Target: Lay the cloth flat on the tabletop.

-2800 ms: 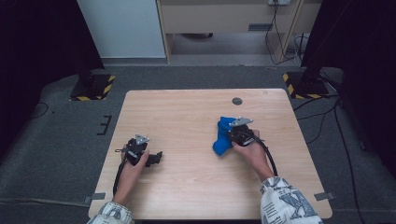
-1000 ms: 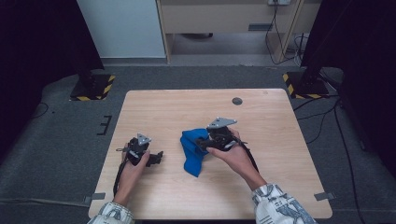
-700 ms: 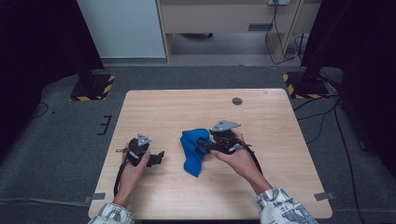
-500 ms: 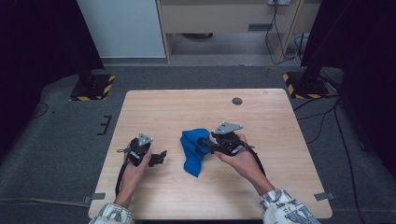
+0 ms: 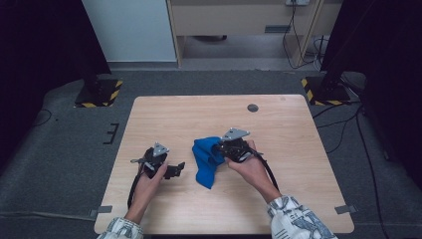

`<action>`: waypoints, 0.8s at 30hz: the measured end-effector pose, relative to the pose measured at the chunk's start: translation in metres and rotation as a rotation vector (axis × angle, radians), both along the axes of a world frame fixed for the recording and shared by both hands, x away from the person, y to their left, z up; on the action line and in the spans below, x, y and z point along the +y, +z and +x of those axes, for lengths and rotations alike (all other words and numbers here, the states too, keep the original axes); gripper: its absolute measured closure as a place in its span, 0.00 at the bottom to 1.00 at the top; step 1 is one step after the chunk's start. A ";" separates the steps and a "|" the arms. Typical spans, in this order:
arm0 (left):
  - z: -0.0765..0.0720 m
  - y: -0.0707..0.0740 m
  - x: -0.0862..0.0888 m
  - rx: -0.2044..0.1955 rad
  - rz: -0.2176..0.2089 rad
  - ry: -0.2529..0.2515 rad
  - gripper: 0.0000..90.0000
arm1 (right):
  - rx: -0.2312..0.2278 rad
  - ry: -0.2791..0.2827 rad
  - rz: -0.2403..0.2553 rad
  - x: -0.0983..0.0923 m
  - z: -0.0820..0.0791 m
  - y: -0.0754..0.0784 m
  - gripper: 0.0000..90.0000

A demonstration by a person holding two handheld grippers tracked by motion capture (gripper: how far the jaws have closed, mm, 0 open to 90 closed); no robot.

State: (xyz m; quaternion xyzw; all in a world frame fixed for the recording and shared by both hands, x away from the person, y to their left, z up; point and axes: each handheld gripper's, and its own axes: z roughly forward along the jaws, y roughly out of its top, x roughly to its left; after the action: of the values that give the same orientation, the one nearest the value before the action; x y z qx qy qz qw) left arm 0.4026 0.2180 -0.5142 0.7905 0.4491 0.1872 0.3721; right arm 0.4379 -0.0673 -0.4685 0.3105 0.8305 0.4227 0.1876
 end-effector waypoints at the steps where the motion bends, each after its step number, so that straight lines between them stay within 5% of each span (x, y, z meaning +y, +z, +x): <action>1: 0.000 -0.001 -0.002 -0.003 0.002 -0.003 0.06 | 0.005 -0.005 0.010 -0.001 0.002 0.001 0.95; 13: 0.000 -0.001 -0.005 0.001 0.010 -0.016 0.06 | -0.011 -0.126 -0.025 -0.035 0.020 0.015 0.97; 24: 0.001 -0.002 -0.005 0.010 0.022 -0.018 0.06 | 0.057 -0.253 -0.057 -0.069 0.046 -0.006 0.94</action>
State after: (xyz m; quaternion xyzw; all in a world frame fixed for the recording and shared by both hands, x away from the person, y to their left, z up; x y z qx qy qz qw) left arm 0.4031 0.2131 -0.5166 0.7994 0.4416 0.1847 0.3630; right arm 0.4841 -0.1364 -0.4744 0.4190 0.8015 0.3628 0.2244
